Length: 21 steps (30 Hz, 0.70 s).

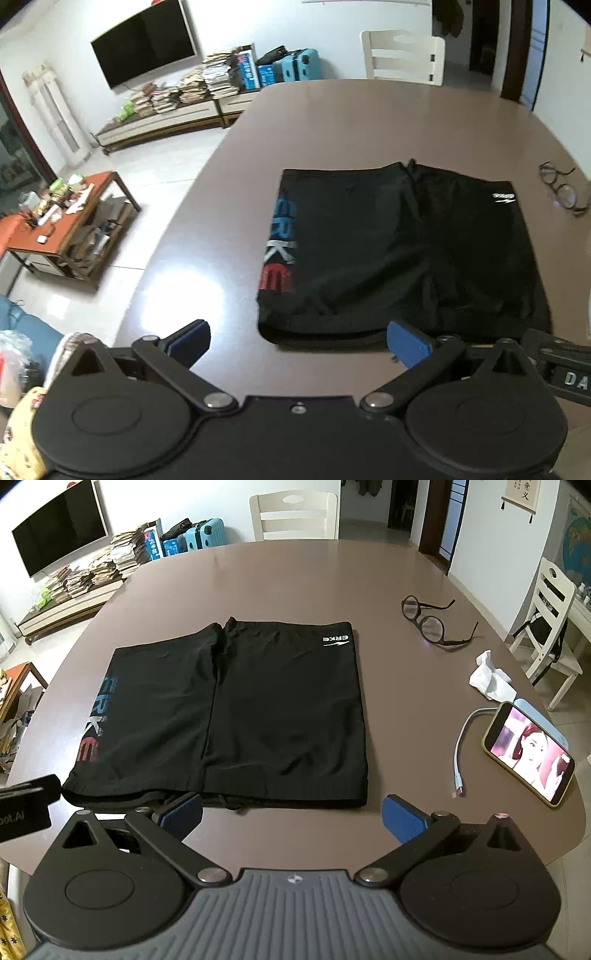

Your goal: Fold clothes

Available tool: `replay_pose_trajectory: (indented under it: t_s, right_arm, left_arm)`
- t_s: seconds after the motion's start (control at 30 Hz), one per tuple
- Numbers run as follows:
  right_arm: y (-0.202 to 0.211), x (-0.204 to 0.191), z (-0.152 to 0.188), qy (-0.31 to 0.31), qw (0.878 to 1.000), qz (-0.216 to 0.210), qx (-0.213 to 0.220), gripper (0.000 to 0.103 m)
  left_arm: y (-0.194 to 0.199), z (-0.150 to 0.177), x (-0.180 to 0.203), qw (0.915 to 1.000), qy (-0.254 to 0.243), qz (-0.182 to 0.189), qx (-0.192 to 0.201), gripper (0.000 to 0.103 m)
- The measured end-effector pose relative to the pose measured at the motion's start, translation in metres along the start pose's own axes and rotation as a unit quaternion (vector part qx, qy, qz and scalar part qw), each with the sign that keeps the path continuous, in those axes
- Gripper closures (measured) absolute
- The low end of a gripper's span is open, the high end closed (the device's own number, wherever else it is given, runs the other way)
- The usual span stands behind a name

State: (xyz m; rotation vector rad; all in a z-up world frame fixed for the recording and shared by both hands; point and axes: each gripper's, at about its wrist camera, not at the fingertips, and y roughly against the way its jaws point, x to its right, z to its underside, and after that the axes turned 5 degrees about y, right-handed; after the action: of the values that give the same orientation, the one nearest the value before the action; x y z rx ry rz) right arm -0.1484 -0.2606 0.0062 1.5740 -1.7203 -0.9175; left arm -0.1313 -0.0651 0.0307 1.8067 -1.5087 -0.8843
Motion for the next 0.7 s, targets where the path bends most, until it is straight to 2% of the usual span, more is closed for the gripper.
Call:
replay_pose_trajectory:
  t_s: [0.3,0.7]
  right_arm:
    - [-0.0012,0.0005,-0.0001,-0.001,1.000,0.001,0.000,0.000]
    - [-0.0025,0.0010,0.0001,0.000,1.000,0.000,-0.001,0.000]
  left_arm:
    - [-0.0071,0.0019,0.0011,0.9998,-0.002,0.007,-0.019,0.001]
    - [-0.0070,0.0044,0.0018,0.9997,0.000,0.005,-0.025,0.001]
